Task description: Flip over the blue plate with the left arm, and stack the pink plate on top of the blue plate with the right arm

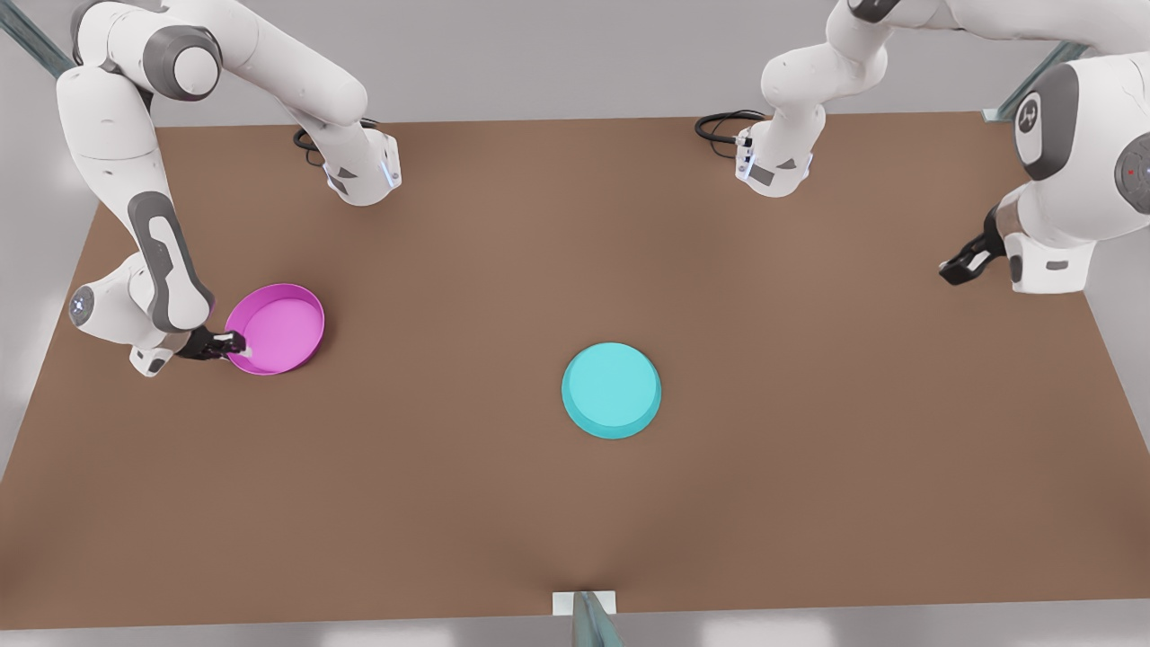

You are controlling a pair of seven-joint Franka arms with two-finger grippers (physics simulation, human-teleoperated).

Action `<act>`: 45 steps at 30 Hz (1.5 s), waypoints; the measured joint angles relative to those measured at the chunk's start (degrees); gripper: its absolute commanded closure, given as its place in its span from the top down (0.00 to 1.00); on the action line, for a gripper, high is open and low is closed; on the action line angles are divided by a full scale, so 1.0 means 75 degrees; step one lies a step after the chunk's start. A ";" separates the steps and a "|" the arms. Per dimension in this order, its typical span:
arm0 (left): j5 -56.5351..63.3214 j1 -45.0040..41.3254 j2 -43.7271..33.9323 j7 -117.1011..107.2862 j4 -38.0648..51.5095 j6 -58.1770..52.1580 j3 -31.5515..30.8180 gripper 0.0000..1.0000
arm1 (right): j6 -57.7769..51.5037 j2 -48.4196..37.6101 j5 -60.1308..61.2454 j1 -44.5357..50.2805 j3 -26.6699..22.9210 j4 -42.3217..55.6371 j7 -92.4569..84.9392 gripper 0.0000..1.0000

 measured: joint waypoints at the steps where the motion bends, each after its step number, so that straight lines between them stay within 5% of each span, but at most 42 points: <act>1: -0.0151 0.0000 -0.0001 0.0345 -0.0029 0.0001 0.0026 1.00 | 0.0001 0.0000 0.0014 0.0000 0.0001 0.0000 -0.0045 0.30; 6: -0.0493 -0.0005 0.0052 0.1771 -0.0018 0.0007 0.0053 1.00 | -0.0004 0.0013 0.0080 0.0002 0.0062 0.0001 -0.0271 0.21; 28: -0.0577 -0.0004 0.0127 0.4632 0.0010 0.0102 0.0043 1.00 | -0.1389 -0.0225 0.1675 -0.0130 0.0326 0.0321 -0.0880 0.21; 33: -0.0580 -0.0004 0.0128 0.4897 0.0014 0.0123 0.0042 1.00 | -0.1798 -0.0485 0.1984 0.0112 0.0999 0.0806 -0.0893 0.21; 45: -0.0586 0.0040 0.0151 0.5284 0.0022 0.0225 0.0022 1.00 | -0.0525 -0.0188 0.2342 0.4672 0.1288 0.1797 0.1077 0.21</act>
